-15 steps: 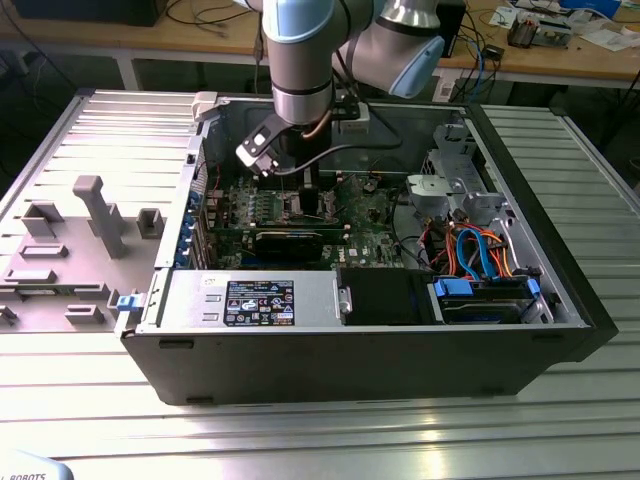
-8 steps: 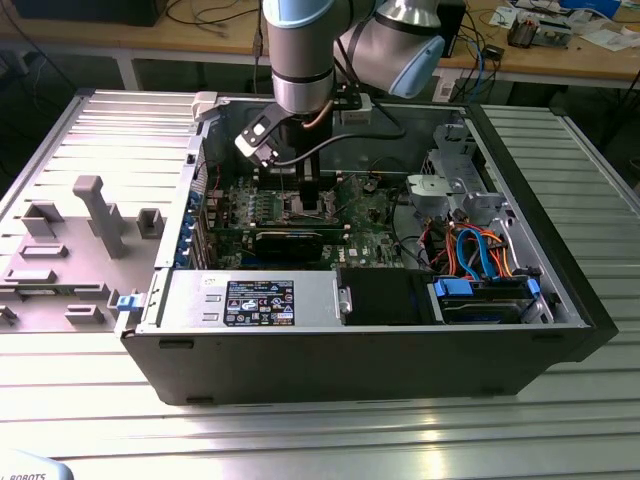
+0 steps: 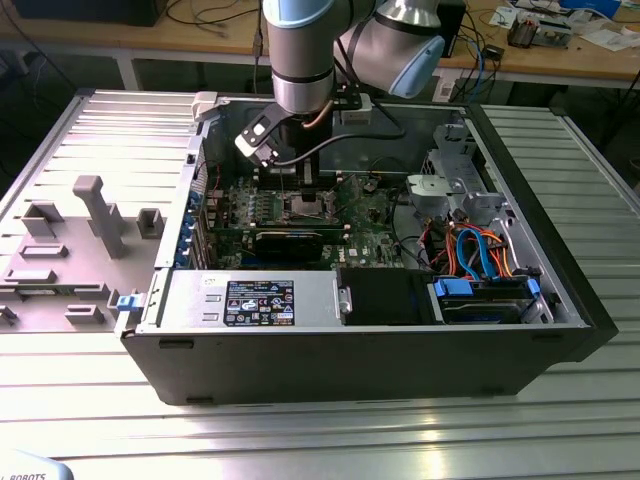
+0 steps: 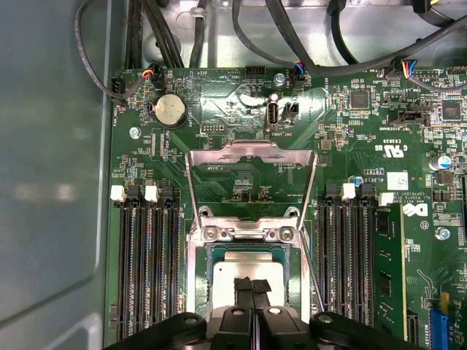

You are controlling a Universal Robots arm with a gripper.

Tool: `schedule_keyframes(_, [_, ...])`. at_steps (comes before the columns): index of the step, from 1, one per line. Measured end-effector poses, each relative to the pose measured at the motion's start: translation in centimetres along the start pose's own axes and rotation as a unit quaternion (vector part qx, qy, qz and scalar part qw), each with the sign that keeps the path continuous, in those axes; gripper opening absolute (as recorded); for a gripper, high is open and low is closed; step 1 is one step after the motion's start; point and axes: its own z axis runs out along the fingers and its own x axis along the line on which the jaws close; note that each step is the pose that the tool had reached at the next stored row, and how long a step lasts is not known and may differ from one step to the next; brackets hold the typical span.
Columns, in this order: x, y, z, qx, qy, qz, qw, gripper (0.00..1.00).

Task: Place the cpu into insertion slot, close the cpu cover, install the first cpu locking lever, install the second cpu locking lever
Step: 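Place the cpu into insertion slot, then close the cpu cover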

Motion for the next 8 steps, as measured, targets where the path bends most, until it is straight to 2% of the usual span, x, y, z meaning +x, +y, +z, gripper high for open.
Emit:
schedule_keyframes(5, [0.0, 0.0, 0.0, 0.0003, 0.0, 0.0, 1.0, 0.11])
schedule_keyframes(7, [0.0, 0.0, 0.0, 0.0033, 0.0, 0.0, 0.99999, 0.11])
schedule_keyframes(8, [0.0, 0.0, 0.0, 0.0034, 0.0, 0.0, 0.99999, 0.11])
